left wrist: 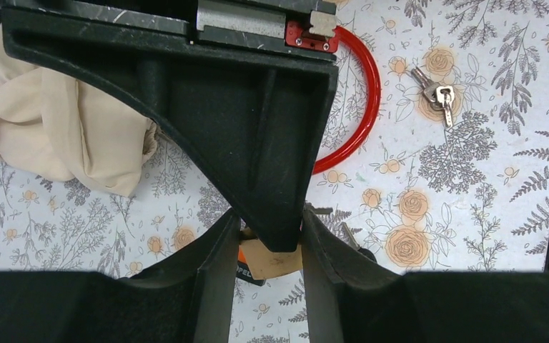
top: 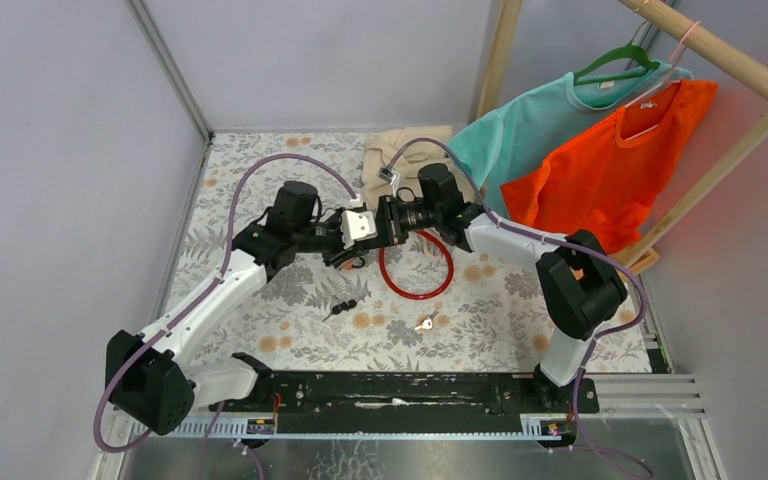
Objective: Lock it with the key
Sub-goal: Place the lock at the center of the board.
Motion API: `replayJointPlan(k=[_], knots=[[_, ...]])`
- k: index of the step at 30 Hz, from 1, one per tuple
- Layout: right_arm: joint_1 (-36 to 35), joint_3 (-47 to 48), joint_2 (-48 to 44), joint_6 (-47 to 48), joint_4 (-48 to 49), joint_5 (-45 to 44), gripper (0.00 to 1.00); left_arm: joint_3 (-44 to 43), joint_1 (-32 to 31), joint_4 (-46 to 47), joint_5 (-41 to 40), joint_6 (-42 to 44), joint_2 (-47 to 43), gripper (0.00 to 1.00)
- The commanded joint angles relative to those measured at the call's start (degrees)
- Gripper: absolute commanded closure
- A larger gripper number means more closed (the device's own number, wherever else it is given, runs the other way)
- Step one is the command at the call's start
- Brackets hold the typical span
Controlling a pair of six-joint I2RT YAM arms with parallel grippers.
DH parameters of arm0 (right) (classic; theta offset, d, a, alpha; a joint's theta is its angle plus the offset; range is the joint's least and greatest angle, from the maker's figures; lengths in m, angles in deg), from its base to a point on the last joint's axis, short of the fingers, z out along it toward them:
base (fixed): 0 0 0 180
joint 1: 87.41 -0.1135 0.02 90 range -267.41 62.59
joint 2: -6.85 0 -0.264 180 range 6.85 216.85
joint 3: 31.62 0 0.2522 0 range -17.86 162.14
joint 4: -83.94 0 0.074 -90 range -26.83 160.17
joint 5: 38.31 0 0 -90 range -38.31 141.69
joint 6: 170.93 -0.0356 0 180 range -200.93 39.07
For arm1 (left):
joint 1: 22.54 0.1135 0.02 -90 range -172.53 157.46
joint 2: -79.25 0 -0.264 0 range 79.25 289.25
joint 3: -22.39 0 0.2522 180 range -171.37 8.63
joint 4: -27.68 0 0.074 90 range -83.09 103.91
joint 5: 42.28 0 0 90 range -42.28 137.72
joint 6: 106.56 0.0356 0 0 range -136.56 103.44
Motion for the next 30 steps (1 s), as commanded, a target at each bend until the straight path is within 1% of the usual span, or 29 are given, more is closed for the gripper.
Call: replayJointPlan(k=[1,4,6,7,9,12,15,18,19,21,23,27,30], knots=[[-0.8,2.9,0.6,-0.9,2.0,1.7,0.86,-0.9,-0.8,3.5,-2.7,1.5,-0.3,1.0],[-0.7,3.6,0.3,0.6,0.2,1.0,0.97,-0.7,-0.9,3.6,-3.6,1.7,-0.3,1.0],[-0.7,4.1,0.0,2.4,-1.5,0.2,1.0,-0.5,-0.9,3.6,-3.9,1.7,-0.4,0.98],[-0.6,4.3,-0.2,3.4,-2.4,-0.2,1.0,-0.4,-0.9,3.7,-4.1,1.7,-0.5,0.94],[-0.3,4.5,-0.7,4.8,-3.3,-0.8,1.0,-0.2,-0.9,3.7,-4.1,1.6,-0.8,0.79],[0.6,4.7,-1.6,6.8,-4.6,-1.4,1.0,0.3,-0.9,3.5,-3.7,1.5,-1.0,0.52],[1.4,4.6,-2.8,9.6,-6.2,-1.8,1.0,0.0,-0.9,3.2,-4.1,0.1,-1.2,0.33],[2.5,3.4,-4.5,11.7,-6.9,-2.2,1.0,-1.3,-0.9,1.6,-4.2,-0.8,-1.0,0.17],[3.0,3.1,-5.1,12.0,-7.0,-2.1,1.0,-1.7,-0.9,1.2,-4.0,-1.2,-1.0,0.13],[4.1,2.3,-6.0,12.4,-6.6,-2.0,1.0,-2.4,-0.8,-0.1,-3.2,-1.6,-0.8,0.08],[5.3,1.5,-8.5,12.8,-6.1,-1.8,1.0,-3.0,-0.7,-1.3,-2.2,-2.0,-0.6,0.06],[7.9,1.0,-12.5,14.7,-6.9,-0.6,1.0,-3.7,0.0,-2.1,0.0,-3.5,-0.3,0.05],[9.9,0.7,-15.3,15.3,-6.8,1.3,1.0,-4.6,0.5,-2.1,2.9,-4.5,0.8,0.07]])
